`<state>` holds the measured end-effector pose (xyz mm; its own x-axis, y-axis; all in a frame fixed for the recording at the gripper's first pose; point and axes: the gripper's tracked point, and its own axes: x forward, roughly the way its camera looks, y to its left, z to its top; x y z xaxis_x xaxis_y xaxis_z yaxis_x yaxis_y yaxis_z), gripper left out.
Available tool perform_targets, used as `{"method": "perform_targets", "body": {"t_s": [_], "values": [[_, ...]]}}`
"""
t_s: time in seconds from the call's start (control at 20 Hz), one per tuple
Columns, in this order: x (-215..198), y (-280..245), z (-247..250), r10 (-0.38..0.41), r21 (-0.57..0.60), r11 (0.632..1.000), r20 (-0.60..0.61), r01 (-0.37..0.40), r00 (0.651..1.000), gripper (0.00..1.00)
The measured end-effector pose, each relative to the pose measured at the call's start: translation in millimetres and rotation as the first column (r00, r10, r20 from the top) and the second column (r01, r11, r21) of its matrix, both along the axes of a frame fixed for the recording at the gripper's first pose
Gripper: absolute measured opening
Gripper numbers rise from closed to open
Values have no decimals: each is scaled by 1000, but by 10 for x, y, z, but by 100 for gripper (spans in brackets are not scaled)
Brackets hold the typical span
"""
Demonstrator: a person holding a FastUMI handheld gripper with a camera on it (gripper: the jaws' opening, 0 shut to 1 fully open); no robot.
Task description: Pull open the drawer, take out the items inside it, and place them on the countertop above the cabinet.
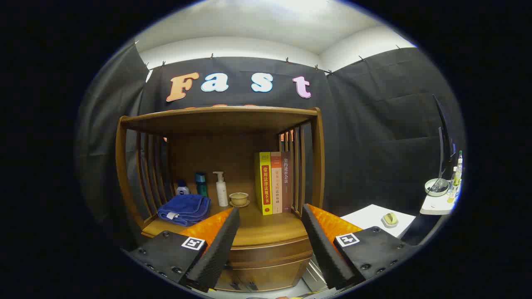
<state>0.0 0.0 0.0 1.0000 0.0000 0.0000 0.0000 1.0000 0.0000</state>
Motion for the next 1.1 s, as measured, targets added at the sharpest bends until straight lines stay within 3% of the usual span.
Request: {"method": "perform_targets", "body": {"t_s": [1.1], "values": [[115,-52,-149,0,17,1000,-13,1,1000,99]]}}
